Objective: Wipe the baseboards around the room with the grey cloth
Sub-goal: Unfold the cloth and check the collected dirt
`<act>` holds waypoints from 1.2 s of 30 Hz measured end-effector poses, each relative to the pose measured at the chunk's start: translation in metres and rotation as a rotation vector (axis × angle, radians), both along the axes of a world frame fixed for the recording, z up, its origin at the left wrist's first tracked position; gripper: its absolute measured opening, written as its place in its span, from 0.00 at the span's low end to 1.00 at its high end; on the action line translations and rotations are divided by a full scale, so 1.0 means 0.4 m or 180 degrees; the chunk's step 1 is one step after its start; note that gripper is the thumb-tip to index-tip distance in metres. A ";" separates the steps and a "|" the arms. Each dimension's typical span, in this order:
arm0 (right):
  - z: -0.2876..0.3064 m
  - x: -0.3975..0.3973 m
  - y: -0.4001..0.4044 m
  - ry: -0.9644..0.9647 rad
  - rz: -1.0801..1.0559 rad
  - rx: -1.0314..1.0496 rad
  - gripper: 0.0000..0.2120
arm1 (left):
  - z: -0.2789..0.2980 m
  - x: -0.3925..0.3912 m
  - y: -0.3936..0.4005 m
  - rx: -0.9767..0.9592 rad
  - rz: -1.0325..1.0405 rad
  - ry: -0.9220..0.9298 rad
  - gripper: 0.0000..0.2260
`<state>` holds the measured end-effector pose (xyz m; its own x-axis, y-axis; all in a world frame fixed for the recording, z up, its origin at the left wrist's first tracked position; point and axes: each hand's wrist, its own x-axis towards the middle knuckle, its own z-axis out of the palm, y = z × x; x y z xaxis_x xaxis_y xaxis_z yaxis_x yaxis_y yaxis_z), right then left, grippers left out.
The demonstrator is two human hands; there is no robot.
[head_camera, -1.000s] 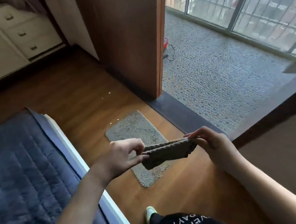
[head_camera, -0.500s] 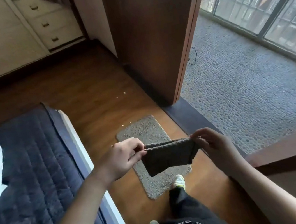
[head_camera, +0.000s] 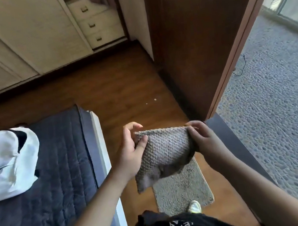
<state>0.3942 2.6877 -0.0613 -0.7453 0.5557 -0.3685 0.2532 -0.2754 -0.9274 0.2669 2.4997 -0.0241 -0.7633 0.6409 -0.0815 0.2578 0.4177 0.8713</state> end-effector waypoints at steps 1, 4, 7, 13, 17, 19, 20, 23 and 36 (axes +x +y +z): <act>-0.002 -0.025 0.009 -0.0066 0.0069 -0.0288 0.08 | -0.002 -0.013 0.011 0.0022 0.0111 -0.0014 0.10; -0.017 -0.098 0.025 -0.0012 0.0365 -0.1518 0.15 | -0.014 -0.067 0.029 0.0256 0.0469 -0.0311 0.10; -0.041 -0.181 0.029 -0.0045 0.0622 -0.2404 0.17 | -0.021 -0.150 0.033 0.0421 0.0847 -0.0641 0.11; -0.088 -0.362 0.025 -0.0229 0.1129 -0.1688 0.14 | -0.075 -0.314 0.013 0.0519 0.1300 -0.1227 0.09; -0.075 -0.536 0.025 -0.0011 0.1099 -0.0506 0.10 | -0.119 -0.489 -0.026 0.0951 0.1410 -0.2950 0.15; -0.054 -0.632 0.039 -0.0017 0.1135 0.0012 0.08 | -0.135 -0.571 -0.041 0.1154 0.1258 -0.3152 0.12; -0.047 -0.676 0.048 -0.0047 0.1145 0.0173 0.08 | -0.142 -0.608 -0.043 0.1264 0.1312 -0.3147 0.15; -0.038 -0.791 0.064 -0.0044 0.1020 0.0170 0.07 | -0.152 -0.707 -0.036 0.1509 0.1365 -0.2889 0.28; -0.059 -1.129 0.316 -0.0106 0.0151 -0.1906 0.16 | -0.095 -1.021 0.242 0.1444 0.0053 -0.1849 0.41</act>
